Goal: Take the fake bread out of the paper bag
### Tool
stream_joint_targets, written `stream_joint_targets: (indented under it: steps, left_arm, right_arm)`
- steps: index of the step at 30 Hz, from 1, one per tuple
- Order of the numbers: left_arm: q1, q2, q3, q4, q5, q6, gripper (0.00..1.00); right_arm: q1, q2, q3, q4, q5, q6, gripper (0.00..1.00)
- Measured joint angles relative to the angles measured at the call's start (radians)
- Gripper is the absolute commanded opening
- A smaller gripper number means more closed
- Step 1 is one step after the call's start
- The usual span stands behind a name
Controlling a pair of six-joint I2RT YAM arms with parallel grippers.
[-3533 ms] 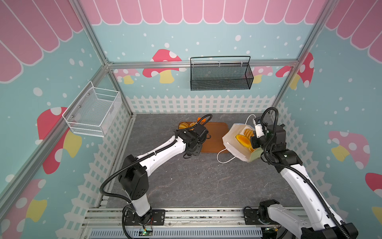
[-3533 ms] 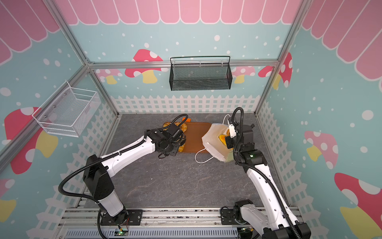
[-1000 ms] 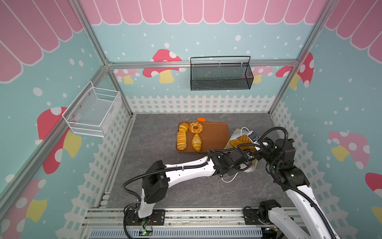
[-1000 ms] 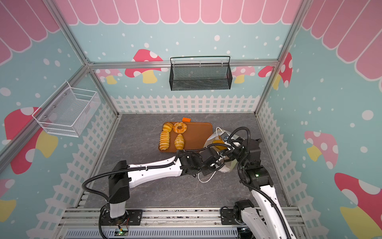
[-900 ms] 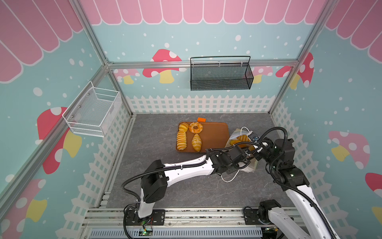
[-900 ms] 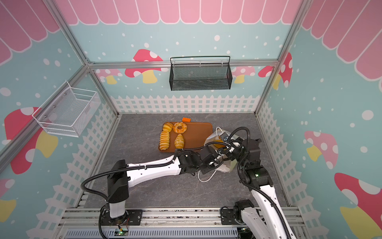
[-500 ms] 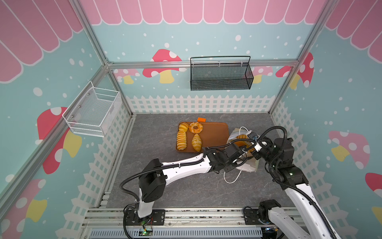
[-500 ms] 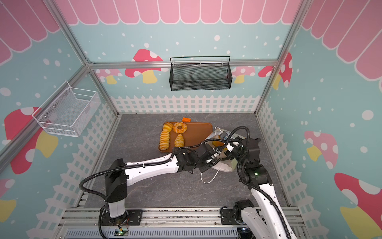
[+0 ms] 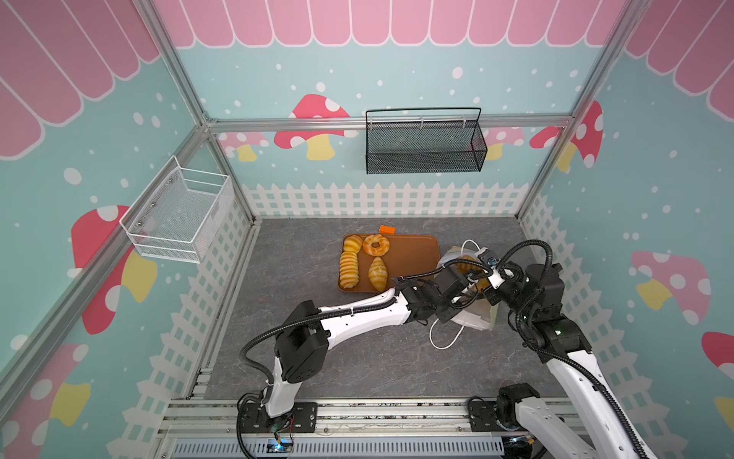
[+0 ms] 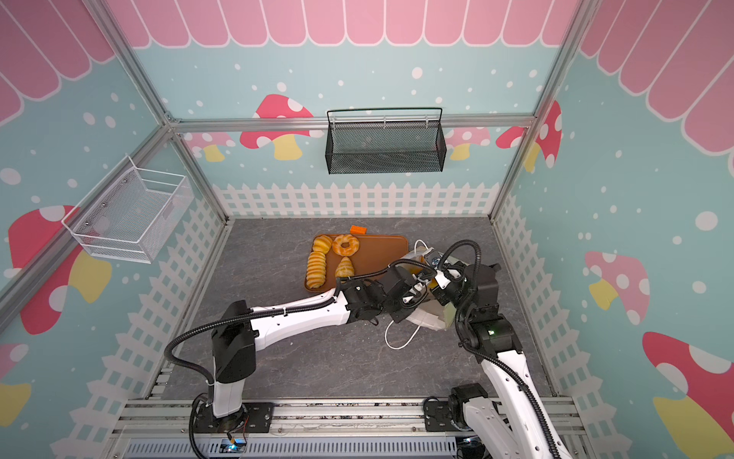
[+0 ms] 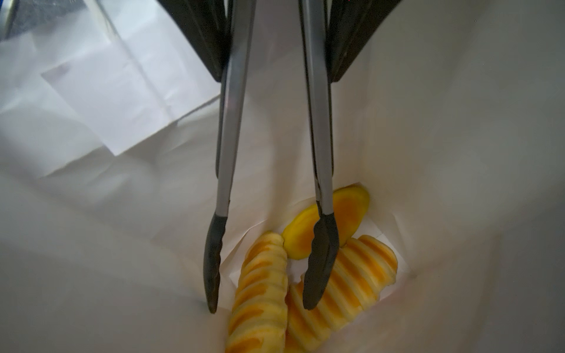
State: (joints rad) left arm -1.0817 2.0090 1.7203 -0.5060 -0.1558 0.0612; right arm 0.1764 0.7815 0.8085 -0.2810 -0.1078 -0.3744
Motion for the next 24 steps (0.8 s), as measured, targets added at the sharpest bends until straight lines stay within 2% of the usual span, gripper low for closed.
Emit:
stream_joint_targets:
  steps: [8, 10, 18, 24]
  left_arm:
    - [0.006, 0.109, 0.092, 0.034, 0.034, -0.033, 0.46]
    - [0.012, 0.139, 0.109, 0.032, 0.042, -0.042, 0.41]
    - [0.015, 0.131, 0.087, 0.024, 0.066, -0.057, 0.0]
    - [0.014, -0.011, -0.04, 0.025, 0.063, -0.058, 0.0]
  right_arm:
    - [-0.013, 0.011, 0.0, 0.0, 0.0, 0.056, 0.0]
    - [-0.013, 0.009, 0.0, 0.01, -0.007, 0.061, 0.0]
    - [-0.012, -0.028, -0.027, 0.054, -0.009, 0.063, 0.0]
    - [-0.005, -0.066, -0.051, 0.054, 0.003, 0.072, 0.0]
